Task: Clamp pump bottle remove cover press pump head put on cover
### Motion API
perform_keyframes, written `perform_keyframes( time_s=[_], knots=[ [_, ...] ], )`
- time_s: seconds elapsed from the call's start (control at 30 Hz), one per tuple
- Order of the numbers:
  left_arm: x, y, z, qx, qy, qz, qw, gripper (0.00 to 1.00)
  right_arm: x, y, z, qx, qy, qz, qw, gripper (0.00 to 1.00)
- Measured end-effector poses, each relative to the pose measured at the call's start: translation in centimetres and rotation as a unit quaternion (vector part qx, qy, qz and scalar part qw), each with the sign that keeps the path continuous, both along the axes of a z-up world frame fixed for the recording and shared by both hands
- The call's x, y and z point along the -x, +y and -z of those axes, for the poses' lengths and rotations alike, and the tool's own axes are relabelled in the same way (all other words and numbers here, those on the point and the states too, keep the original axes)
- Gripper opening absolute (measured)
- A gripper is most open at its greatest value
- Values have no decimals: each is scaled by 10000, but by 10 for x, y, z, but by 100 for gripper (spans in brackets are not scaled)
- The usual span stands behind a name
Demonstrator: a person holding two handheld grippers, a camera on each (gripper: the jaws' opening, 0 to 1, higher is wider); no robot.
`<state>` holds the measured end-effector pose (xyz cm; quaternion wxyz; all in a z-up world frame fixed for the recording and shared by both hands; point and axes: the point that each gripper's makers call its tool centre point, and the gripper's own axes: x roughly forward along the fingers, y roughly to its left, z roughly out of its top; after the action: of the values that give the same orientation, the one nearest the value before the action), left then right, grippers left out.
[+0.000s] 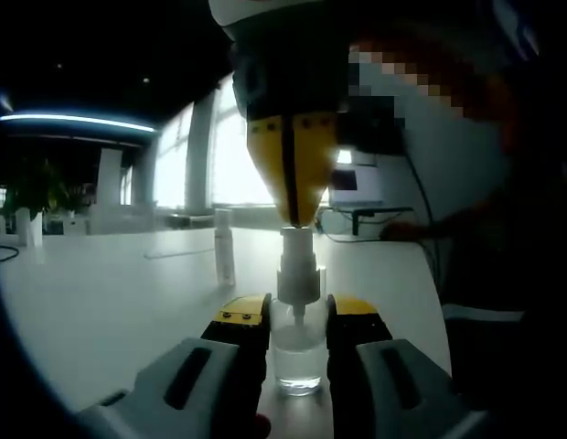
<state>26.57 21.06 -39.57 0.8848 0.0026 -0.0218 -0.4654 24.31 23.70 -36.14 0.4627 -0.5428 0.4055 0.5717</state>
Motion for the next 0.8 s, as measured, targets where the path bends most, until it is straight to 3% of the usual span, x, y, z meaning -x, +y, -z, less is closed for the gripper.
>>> perform_keyframes(
  time_s=[0.8],
  knots=[
    [0,0,1,-2,14,-4,10000,15,-1,2,6,21,-60,11,10000,0]
  ],
)
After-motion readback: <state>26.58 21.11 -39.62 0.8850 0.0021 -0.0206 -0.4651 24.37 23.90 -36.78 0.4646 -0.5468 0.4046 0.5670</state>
